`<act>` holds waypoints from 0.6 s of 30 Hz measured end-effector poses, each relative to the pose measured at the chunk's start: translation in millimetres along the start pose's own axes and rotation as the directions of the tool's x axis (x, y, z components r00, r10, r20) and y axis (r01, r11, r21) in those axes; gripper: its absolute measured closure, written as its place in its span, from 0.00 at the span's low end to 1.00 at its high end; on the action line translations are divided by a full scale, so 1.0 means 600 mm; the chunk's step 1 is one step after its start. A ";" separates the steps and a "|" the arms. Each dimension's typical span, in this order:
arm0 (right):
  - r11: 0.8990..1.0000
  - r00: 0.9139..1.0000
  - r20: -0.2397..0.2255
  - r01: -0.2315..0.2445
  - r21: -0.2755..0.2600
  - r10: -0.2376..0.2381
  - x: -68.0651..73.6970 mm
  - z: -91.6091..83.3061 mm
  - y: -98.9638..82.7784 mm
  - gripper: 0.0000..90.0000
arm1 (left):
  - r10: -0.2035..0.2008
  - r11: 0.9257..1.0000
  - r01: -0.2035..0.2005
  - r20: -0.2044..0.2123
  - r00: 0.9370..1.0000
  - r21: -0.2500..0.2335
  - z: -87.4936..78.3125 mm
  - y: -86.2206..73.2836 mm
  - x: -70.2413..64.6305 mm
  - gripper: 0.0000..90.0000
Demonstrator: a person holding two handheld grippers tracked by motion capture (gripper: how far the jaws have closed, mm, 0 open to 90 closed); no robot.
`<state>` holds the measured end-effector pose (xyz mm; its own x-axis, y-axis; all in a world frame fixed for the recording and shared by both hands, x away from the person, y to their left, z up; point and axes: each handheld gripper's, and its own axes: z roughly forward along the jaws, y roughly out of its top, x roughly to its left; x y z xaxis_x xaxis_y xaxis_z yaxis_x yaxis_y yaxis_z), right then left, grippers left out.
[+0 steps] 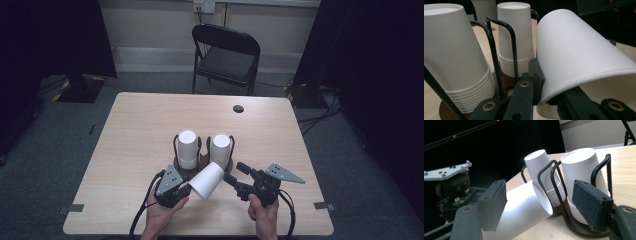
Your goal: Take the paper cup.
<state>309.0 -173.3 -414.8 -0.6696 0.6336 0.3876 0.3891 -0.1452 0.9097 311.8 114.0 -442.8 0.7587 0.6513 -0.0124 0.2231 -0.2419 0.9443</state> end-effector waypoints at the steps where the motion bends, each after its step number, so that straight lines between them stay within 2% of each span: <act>1: 1.000 1.000 0.000 0.000 0.000 0.000 0.000 0.000 0.000 0.30 | 0.001 1.000 -0.001 -0.001 1.000 0.013 -0.002 0.001 0.002 0.95; 4: 0.999 0.999 0.014 0.031 0.025 -0.031 0.002 -0.001 -0.004 0.31 | -0.006 0.999 0.005 0.017 1.000 0.049 -0.004 0.006 0.008 0.95; 7: 0.998 0.998 0.017 0.055 0.040 -0.056 0.005 -0.001 -0.006 0.31 | 0.004 0.996 -0.005 0.006 1.000 0.085 -0.006 0.012 0.010 0.95; 9: 0.993 0.995 0.025 0.093 0.077 -0.096 0.010 0.000 -0.010 0.31 | 0.007 0.995 -0.006 -0.004 1.000 0.096 -0.007 0.015 0.012 0.96; 11: 0.991 0.994 0.031 0.104 0.088 -0.107 0.012 0.000 -0.012 0.32 | -0.010 0.993 0.011 -0.010 1.000 0.116 -0.007 0.020 0.015 0.96; 12: 0.986 0.990 0.039 0.132 0.103 -0.137 0.015 0.001 -0.015 0.32 | -0.007 0.989 0.009 -0.012 1.000 0.147 -0.007 0.026 0.017 0.96; 13: 0.984 0.988 0.043 0.141 0.108 -0.146 0.017 0.001 -0.017 0.32 | -0.007 0.989 0.009 -0.012 1.000 0.147 -0.007 0.026 0.017 0.96; 14: 0.982 0.986 0.044 0.152 0.113 -0.158 0.018 0.000 -0.019 0.32 | -0.011 0.984 0.011 0.000 1.000 0.177 -0.007 0.030 0.019 0.96; 16: 0.979 0.984 0.042 0.167 0.116 -0.173 0.019 0.000 -0.020 0.32 | -0.007 0.982 0.006 0.004 1.000 0.188 -0.006 0.032 0.020 0.96; 17: 0.972 0.977 0.049 0.198 0.126 -0.205 0.023 -0.002 -0.023 0.32 | -0.009 0.976 0.005 0.017 1.000 0.217 -0.004 0.034 0.022 0.96; 18: 0.972 0.977 0.049 0.198 0.126 -0.205 0.023 -0.002 -0.023 0.32 | -0.009 0.976 0.005 0.017 1.000 0.217 -0.004 0.034 0.022 0.96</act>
<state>294.0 -163.5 -421.9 -0.7032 0.6866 0.1846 0.3253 0.0799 0.9422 325.0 119.1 -422.8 0.7670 0.6411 -0.0267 0.3544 -0.3885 0.8506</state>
